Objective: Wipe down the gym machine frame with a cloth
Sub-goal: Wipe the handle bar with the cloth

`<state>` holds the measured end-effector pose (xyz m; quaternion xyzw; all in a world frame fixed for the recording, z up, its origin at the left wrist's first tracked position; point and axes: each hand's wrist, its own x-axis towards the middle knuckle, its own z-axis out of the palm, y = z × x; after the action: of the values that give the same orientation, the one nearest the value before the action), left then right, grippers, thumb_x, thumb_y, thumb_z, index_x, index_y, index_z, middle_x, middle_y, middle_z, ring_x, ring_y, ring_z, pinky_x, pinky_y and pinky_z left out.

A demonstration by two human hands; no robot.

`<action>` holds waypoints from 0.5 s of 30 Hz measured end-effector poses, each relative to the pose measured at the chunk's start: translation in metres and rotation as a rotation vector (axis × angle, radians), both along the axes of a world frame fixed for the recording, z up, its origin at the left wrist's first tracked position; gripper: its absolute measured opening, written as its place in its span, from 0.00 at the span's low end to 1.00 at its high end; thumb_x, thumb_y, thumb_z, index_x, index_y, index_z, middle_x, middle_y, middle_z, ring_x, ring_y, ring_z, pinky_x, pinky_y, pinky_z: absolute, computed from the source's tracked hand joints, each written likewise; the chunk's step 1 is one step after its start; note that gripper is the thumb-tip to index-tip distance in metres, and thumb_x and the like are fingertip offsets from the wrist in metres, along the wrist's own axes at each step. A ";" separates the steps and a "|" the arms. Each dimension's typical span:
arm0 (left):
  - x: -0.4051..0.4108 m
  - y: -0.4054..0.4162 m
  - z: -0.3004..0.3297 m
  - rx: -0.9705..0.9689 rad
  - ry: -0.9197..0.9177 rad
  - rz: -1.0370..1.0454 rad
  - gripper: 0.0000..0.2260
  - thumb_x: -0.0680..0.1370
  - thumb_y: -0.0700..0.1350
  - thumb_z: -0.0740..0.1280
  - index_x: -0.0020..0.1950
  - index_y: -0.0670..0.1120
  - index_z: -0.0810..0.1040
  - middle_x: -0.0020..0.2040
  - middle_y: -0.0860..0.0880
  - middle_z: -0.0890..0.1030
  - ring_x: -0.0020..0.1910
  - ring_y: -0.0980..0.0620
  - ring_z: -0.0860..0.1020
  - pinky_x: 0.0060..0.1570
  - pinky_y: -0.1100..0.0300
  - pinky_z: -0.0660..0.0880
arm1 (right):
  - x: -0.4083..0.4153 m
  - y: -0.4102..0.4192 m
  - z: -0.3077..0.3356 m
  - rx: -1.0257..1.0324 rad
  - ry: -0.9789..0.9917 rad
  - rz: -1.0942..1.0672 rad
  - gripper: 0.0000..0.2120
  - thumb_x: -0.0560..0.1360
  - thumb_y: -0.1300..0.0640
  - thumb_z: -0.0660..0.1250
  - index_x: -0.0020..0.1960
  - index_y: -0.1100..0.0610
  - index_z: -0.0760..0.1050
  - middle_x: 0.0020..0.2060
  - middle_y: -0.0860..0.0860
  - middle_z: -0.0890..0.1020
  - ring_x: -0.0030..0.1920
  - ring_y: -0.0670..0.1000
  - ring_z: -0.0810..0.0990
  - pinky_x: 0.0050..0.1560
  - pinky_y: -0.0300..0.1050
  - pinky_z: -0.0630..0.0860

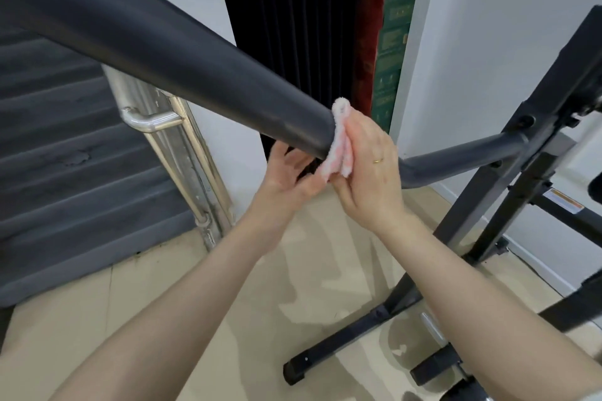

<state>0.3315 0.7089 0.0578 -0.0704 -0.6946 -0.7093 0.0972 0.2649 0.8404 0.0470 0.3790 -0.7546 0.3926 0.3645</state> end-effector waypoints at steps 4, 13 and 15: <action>-0.013 0.008 -0.031 -0.010 -0.151 -0.057 0.34 0.64 0.62 0.75 0.67 0.59 0.65 0.65 0.55 0.75 0.65 0.57 0.73 0.61 0.56 0.72 | -0.032 0.061 -0.049 0.256 -0.203 -0.118 0.29 0.79 0.42 0.49 0.73 0.60 0.63 0.64 0.54 0.74 0.65 0.54 0.72 0.65 0.45 0.62; -0.041 0.060 -0.049 0.068 -0.173 0.094 0.29 0.68 0.49 0.72 0.66 0.44 0.70 0.61 0.48 0.78 0.62 0.50 0.76 0.61 0.52 0.72 | -0.050 0.056 -0.023 0.253 -0.270 0.272 0.27 0.79 0.48 0.54 0.71 0.64 0.65 0.59 0.54 0.77 0.58 0.51 0.76 0.58 0.43 0.70; -0.044 0.071 -0.054 0.108 -0.190 0.167 0.29 0.67 0.51 0.72 0.65 0.45 0.70 0.61 0.48 0.78 0.63 0.49 0.75 0.63 0.49 0.72 | -0.066 0.085 -0.045 0.371 -0.269 0.180 0.26 0.79 0.46 0.55 0.71 0.61 0.67 0.59 0.52 0.78 0.57 0.52 0.76 0.57 0.47 0.71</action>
<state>0.2873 0.7802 0.0033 0.0606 -0.6651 -0.7384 0.0933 0.1992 0.9255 0.0021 0.4496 -0.8186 0.3250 0.1485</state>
